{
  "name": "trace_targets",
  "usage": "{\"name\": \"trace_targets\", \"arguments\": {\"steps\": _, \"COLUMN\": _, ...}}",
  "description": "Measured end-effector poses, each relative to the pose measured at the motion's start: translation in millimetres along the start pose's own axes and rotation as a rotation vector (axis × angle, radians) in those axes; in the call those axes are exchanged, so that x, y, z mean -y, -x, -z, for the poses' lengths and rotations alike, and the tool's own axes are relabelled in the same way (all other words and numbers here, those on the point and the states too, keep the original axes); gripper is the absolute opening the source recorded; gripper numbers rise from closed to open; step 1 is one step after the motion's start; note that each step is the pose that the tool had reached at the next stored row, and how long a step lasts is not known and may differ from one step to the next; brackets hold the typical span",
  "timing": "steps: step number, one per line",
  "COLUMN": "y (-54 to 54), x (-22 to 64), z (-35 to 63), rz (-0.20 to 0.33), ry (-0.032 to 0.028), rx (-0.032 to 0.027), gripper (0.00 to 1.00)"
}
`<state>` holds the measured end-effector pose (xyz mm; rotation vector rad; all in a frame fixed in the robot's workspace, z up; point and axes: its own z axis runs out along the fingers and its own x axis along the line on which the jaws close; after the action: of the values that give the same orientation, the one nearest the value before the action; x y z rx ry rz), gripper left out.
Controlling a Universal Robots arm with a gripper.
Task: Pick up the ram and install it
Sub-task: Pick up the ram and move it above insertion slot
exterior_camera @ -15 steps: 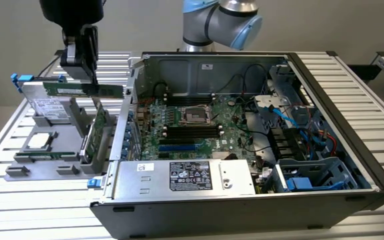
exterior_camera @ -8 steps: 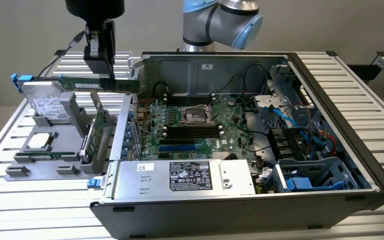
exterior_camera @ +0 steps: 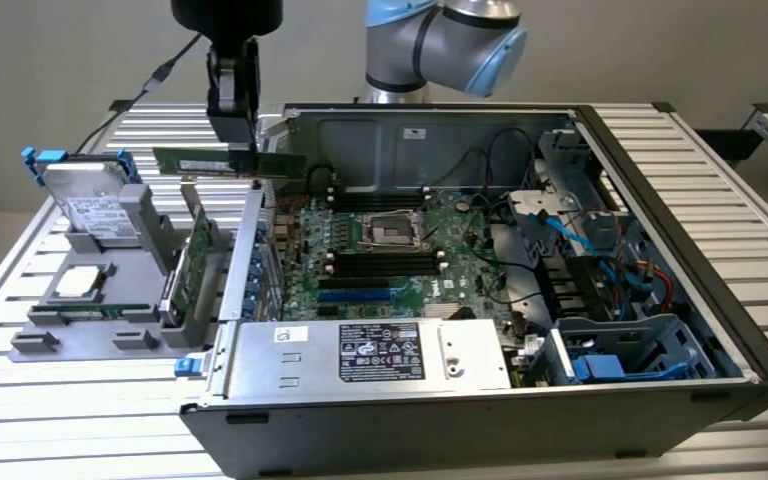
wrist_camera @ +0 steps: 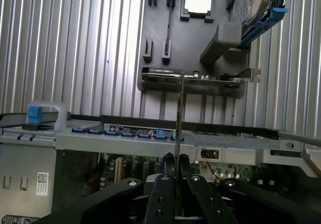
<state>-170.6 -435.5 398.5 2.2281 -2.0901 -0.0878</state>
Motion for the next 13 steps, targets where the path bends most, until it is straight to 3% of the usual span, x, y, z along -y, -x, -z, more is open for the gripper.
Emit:
{"name": "trace_targets", "arguments": {"steps": 7, "y": 5.2, "x": 15.0, "z": 0.3, "rz": 0.001, "ry": -0.0060, "rx": 0.0154, "gripper": 0.13}}
{"name": "trace_targets", "arguments": {"steps": 13, "y": 8.3, "x": 29.0, "z": 1.5, "rz": 0.002, "ry": -0.0213, "rx": 0.0176, "gripper": 0.13}}
